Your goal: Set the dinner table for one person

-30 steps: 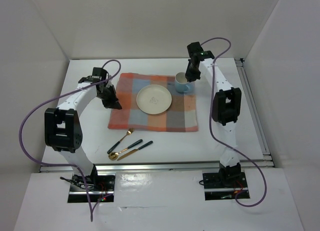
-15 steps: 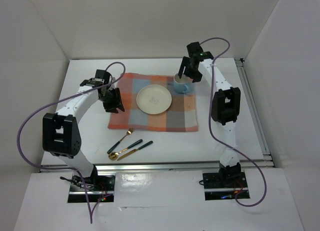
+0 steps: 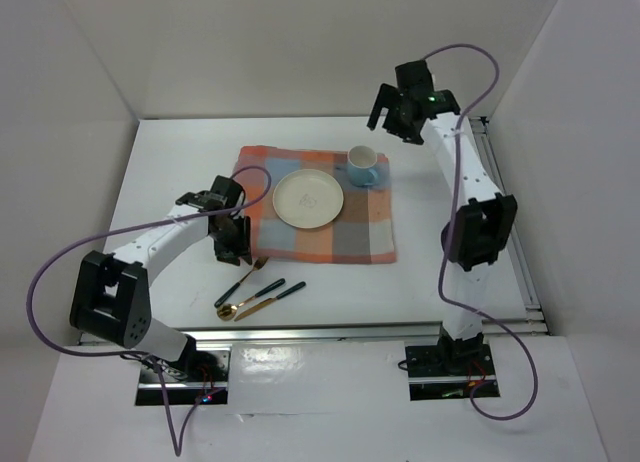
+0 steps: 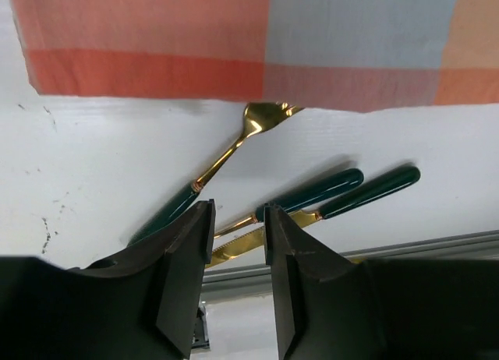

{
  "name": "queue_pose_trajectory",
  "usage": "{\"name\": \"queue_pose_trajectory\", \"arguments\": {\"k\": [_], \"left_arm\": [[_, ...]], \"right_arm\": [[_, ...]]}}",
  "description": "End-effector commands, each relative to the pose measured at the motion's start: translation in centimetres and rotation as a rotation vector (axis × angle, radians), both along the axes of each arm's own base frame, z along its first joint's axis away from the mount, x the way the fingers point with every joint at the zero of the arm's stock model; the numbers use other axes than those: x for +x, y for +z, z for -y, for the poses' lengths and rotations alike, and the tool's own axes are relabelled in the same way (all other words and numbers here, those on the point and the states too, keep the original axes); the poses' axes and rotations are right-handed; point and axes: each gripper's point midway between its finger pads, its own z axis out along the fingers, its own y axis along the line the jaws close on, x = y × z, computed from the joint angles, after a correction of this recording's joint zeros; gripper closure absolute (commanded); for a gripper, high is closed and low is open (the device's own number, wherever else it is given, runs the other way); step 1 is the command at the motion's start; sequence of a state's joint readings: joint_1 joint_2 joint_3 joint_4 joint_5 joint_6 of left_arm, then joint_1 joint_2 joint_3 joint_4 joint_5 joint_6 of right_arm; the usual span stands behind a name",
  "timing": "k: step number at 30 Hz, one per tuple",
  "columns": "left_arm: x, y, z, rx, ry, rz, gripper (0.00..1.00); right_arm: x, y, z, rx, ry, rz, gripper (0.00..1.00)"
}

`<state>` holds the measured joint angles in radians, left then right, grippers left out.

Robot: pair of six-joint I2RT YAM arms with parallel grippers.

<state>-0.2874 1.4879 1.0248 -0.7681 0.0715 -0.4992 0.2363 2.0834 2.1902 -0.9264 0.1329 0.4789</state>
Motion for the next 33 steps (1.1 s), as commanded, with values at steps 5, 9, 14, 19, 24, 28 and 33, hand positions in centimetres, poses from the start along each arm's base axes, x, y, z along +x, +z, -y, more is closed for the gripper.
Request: {"name": "queue_pose_trajectory", "arguments": {"k": [5,9,14,19,24,28,33], "left_arm": [[-0.6,-1.4,-1.6,0.125,0.074,-0.015,0.29],[-1.6,-2.4,-1.8,0.149,0.063,-0.062,0.25],[-2.8,-2.7,-1.2,0.179,0.046,-0.095,0.39],[-3.9,-4.6,-1.2,0.257,0.025,-0.193,0.40],[-3.7,-4.9,-1.2,0.277,0.027,-0.183,0.40],[-3.6,-5.4,-2.0,0.330,0.022,-0.186,0.43],[-3.7,-6.2,-2.1,0.342,0.019,-0.211,0.49]], "right_arm": [[-5.9,7.2,3.6,-0.025,-0.046,0.148,0.00],[-7.8,6.3,4.3,-0.025,-0.048,0.120,0.00],[-8.2,5.8,4.4,-0.029,-0.048,0.106,0.00],[-8.5,5.2,4.2,-0.025,-0.040,0.087,0.00],[-8.8,5.3,4.1,-0.018,-0.032,0.087,0.00],[-9.3,4.3,4.2,-0.024,-0.031,0.060,0.00],[-9.7,3.9,4.7,-0.025,-0.040,0.055,0.00]]}}
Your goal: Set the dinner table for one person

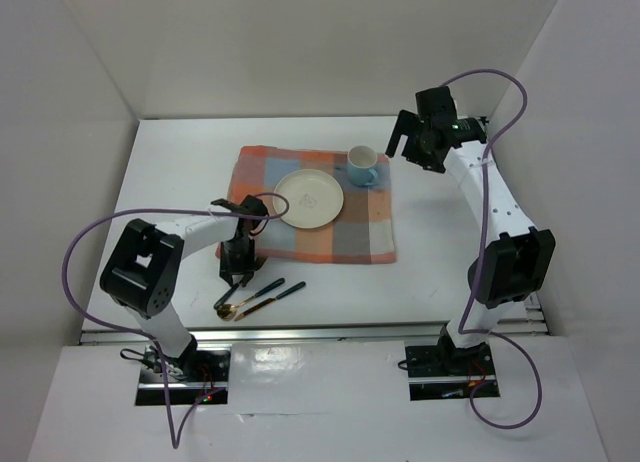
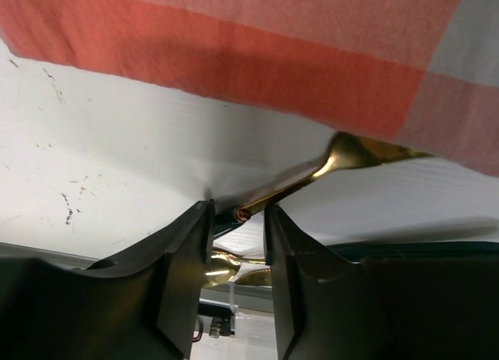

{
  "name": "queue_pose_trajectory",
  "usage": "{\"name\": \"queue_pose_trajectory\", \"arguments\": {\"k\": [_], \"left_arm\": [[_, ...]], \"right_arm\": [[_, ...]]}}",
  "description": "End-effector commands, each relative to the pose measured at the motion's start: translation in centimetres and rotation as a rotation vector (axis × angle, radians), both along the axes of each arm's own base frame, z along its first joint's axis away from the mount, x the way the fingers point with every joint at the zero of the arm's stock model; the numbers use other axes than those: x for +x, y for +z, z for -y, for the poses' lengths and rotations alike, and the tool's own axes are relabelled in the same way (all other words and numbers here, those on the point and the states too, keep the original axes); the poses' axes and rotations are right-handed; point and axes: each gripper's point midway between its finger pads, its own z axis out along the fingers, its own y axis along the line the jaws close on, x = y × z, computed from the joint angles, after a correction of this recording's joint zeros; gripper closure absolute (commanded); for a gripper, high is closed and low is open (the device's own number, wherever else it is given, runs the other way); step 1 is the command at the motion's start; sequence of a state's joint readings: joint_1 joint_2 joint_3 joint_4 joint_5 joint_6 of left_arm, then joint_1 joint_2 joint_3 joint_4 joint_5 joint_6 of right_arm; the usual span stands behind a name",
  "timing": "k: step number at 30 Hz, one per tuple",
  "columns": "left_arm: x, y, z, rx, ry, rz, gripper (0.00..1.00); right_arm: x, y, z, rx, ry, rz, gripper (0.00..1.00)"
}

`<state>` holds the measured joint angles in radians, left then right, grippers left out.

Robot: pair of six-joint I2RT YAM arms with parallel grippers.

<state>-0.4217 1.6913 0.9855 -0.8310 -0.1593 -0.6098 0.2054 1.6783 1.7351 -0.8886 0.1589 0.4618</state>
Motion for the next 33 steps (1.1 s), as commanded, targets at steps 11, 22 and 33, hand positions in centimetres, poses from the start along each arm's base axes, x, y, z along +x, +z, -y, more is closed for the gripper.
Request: {"name": "queue_pose_trajectory", "arguments": {"k": [11,22,33], "left_arm": [[1.8,0.4,-1.9,0.115,-0.054,0.015,0.74],[4.3,5.1,-1.2,0.101,-0.083,0.089,1.00],[0.4,6.9,-2.9,0.147,0.119,0.004,1.00]], "right_arm": [[-0.4,2.0,0.6,0.007,-0.003,0.063,0.00],[-0.6,1.3,0.4,0.016,-0.004,0.044,0.00],[-0.6,1.3,0.1,0.031,0.009,0.052,0.00]]}}
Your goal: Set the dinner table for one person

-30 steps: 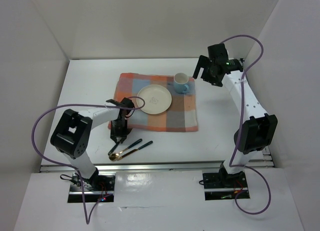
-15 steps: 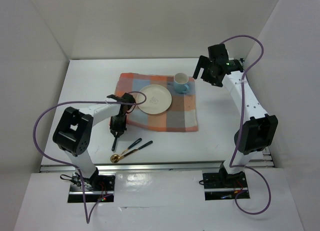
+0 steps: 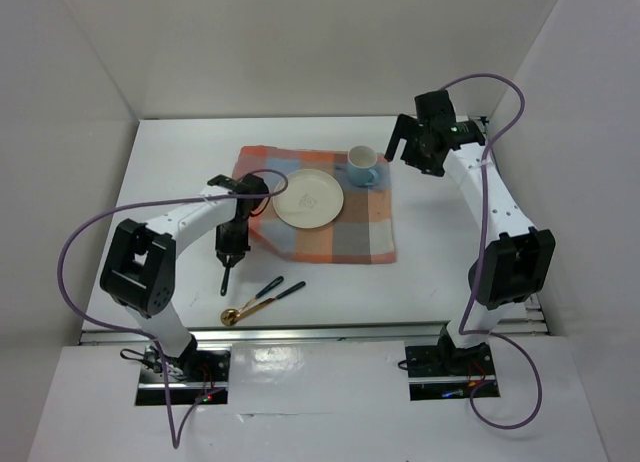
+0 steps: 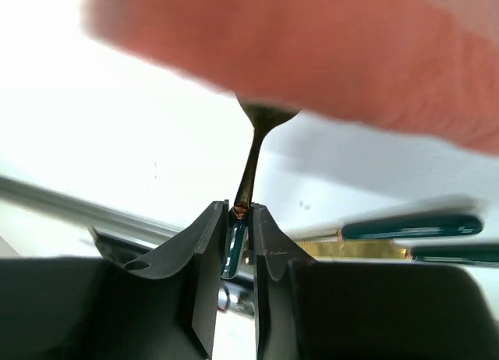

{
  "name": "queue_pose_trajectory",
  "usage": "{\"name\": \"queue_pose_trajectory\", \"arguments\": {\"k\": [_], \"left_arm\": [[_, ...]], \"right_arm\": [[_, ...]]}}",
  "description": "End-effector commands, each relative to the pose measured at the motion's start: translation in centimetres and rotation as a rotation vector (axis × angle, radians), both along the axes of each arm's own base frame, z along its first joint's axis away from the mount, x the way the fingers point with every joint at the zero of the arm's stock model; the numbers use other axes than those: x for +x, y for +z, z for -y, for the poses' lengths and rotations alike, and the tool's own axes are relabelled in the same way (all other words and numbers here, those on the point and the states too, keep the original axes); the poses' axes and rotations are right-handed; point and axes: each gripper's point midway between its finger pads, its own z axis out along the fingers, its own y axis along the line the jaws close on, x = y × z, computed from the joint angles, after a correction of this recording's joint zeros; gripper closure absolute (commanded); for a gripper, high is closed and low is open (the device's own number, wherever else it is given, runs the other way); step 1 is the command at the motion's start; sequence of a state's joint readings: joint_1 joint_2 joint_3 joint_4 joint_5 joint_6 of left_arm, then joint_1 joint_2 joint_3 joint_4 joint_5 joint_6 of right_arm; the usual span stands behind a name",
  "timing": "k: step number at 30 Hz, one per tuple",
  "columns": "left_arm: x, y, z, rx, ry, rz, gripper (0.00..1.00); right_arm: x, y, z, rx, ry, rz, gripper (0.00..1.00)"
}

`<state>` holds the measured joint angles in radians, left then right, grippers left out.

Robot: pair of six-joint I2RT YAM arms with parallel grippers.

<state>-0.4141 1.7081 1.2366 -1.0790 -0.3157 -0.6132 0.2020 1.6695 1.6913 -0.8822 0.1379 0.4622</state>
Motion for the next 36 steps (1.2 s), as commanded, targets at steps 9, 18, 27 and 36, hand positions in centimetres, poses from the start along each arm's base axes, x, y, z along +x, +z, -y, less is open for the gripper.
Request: {"name": "queue_pose_trajectory", "arguments": {"k": [9,18,27,36], "left_arm": [[3.4,7.2,-2.6,-0.190,0.224,0.266,1.00],[16.2,9.2,1.6,-0.195,0.043,0.323,1.00],[20.4,0.6,3.2,-0.158,-0.039,0.161,1.00],[18.7,-2.5,3.3,-0.173,-0.040,0.104,1.00]], "right_arm": [[0.0,2.2,-0.1,0.035,0.011,0.079,0.00],[-1.1,0.6,-1.3,0.045,0.084,0.037,0.00],[-3.1,-1.3,-1.4,0.020,0.105,-0.023,0.00],[-3.4,-2.2,-2.5,0.017,0.133,-0.042,0.00]]}}
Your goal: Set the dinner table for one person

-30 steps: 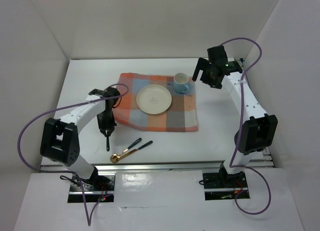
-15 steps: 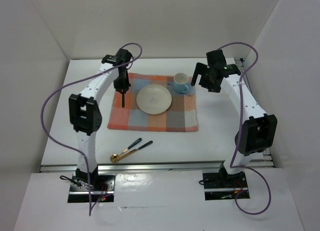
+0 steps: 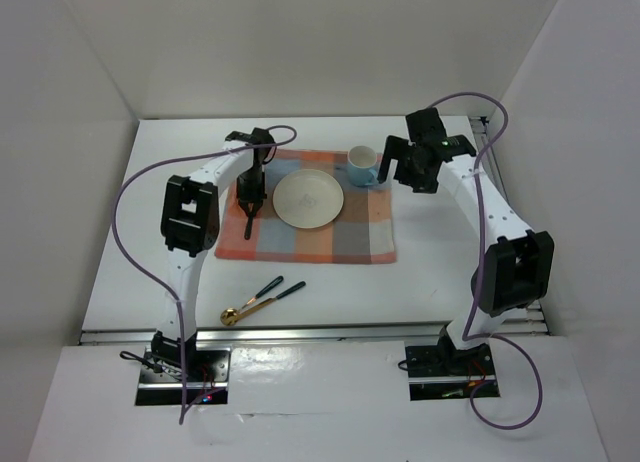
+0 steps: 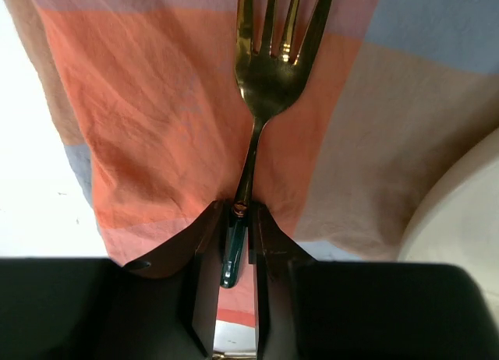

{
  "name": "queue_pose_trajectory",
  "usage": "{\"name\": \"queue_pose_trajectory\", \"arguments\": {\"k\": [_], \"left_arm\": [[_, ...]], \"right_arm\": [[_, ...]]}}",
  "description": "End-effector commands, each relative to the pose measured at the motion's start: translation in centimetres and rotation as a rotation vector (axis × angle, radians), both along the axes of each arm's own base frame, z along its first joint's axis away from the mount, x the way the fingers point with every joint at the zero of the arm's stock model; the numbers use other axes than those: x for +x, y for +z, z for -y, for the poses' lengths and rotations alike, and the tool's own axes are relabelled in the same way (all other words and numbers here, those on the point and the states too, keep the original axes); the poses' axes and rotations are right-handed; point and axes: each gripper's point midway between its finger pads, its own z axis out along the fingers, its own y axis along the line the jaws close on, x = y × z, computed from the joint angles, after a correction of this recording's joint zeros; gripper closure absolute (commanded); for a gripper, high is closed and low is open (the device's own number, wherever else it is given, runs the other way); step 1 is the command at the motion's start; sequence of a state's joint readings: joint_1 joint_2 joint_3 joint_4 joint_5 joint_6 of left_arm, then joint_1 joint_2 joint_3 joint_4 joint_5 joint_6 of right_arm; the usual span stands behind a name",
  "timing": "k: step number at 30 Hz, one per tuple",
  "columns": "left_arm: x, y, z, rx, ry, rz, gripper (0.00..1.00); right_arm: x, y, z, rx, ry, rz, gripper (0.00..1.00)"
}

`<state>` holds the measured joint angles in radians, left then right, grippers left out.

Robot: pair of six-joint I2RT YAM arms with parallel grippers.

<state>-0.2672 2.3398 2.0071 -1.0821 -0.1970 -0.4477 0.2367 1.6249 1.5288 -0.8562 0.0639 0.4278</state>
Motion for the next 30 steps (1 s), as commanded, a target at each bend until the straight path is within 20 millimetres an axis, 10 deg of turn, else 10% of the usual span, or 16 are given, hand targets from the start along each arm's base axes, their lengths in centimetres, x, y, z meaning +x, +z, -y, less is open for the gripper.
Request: {"name": "queue_pose_trajectory", "arguments": {"k": [1,8,14,22,30], "left_arm": [[0.5,1.8,0.6,-0.032,-0.020,0.051,1.00],[-0.3,0.8,0.2,-0.008,-0.028,-0.002,0.97],[0.2,4.3,0.8,-0.053,-0.022,0.082,0.21],[0.8,15.3,0.5,-0.083,0.002,0.293,0.16],[-3.3,24.7,-0.1,-0.195,0.111,0.514,0.15]], "right_arm": [[-0.2,1.8,-0.4,-0.001,0.019,0.061,0.00],[-0.5,2.0,-0.5,-0.008,0.023,0.063,0.00],[-1.7,3.0,-1.6,-0.072,0.092,0.091,0.00],[-7.0,3.7,-14.3,-0.053,0.631,0.288,0.03],[-13.9,-2.8,-25.5,-0.189,1.028,0.388,0.14]]}}
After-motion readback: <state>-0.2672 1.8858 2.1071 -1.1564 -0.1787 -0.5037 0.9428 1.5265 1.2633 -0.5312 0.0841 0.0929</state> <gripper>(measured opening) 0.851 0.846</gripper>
